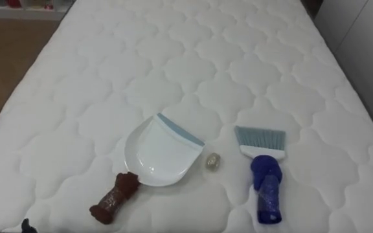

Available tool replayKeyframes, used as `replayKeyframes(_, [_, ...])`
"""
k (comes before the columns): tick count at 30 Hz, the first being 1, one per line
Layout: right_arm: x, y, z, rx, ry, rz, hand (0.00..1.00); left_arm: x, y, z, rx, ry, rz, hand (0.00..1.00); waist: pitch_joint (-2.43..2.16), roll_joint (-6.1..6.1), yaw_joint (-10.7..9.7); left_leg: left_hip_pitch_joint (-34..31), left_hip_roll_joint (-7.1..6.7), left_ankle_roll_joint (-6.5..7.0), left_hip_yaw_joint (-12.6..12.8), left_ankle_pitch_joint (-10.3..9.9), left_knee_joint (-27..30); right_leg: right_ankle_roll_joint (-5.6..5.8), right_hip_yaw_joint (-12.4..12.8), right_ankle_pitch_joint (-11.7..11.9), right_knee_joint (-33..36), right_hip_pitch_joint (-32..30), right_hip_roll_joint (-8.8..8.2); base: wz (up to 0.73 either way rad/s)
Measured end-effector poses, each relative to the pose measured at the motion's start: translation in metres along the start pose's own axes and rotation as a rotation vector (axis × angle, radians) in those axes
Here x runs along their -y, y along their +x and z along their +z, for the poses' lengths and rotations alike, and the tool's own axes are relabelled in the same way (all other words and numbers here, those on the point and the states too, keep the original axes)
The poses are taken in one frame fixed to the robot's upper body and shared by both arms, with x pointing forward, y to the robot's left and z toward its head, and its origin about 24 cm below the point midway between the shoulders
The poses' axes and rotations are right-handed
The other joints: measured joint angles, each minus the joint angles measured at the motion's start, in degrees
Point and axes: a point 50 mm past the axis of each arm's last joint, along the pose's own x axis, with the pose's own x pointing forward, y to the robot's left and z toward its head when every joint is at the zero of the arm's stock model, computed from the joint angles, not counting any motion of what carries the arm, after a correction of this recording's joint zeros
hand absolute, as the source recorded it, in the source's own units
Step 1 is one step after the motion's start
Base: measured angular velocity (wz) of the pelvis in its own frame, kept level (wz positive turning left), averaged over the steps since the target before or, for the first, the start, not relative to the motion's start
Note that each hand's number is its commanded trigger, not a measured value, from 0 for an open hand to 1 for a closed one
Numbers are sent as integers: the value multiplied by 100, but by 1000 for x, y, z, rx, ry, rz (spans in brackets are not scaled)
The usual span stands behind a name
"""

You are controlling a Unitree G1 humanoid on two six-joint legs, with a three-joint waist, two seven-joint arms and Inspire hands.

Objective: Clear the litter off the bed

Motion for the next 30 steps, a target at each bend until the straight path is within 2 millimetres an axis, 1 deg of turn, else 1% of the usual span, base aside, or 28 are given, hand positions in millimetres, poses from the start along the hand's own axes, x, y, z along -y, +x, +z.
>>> replayKeyframes(2, [0, 0, 1, 5, 1, 2, 0, 2, 0, 27, 120, -51, 25, 0, 0, -15, 24, -10, -5, 0, -25, 0, -3, 0, -18, 0, -2, 0, -1, 6])
replayKeyframes(4, [0, 0, 4, 28, 3, 2, 0, 4, -1, 43, 207, -83, 30, 0, -5, -2, 29, -4, -8, 0, -25, 1, -11, 0, -12, 0, -2, 2, -4, 0])
replayKeyframes(5, [-1, 0, 6, 39, 7, 4, 0, 5, -3, 50, 249, -89, 27, 0, -8, 8, 22, -2, -9, 1, -26, 1, -11, 1, -13, 0, -1, 7, -4, 0])
replayKeyframes(7, [-1, 0, 6, 45, 11, 4, 0, 9, -4, 56, 282, -94, 17, 0, -15, 10, 8, 1, -9, 1, -26, 1, -11, 0, -13, 0, -1, 8, -4, 0])
replayKeyframes(12, [-2, 0, 7, 47, 14, 9, 0, 20, -9, 60, 317, -60, -34, 0, -17, -3, -27, -30, -9, 1, -57, 1, 4, 0, -54, 1, 5, 3, -4, 4])
replayKeyframes(14, [-2, 1, 10, 56, 13, 20, 0, 25, -12, 62, 336, -44, -64, 0, -13, -13, -96, -112, -7, 0, -59, 1, 17, -1, -81, 1, 20, -69, -5, 6])
replayKeyframes(19, [-1, 1, 13, 65, 18, 39, 0, 35, -16, 67, 391, 20, -137, 0, -1, -9, -142, -178, -6, 1, -52, 1, 21, -6, -72, 5, 24, -147, -5, 0])
replayKeyframes(23, [-1, 2, 16, 68, 20, 47, 0, 49, -20, 78, 442, 51, -237, 0, 41, 27, -183, -203, -7, 1, -52, 1, 17, -3, -90, 10, 18, -156, -8, 0])
replayKeyframes(28, [1, 3, 22, 82, 13, 53, 0, 57, -25, 79, 462, 80, -311, 0, 59, 68, -289, -309, -5, 1, -49, 1, 30, -6, -92, 12, 26, -265, -7, -1])
replayKeyframes(30, [1, 3, 23, 85, 8, 56, 0, 59, -26, 80, 467, 86, -323, 0, 57, 71, -293, -344, -3, 1, -42, 1, 31, -6, -90, 11, 56, -327, -7, -5])
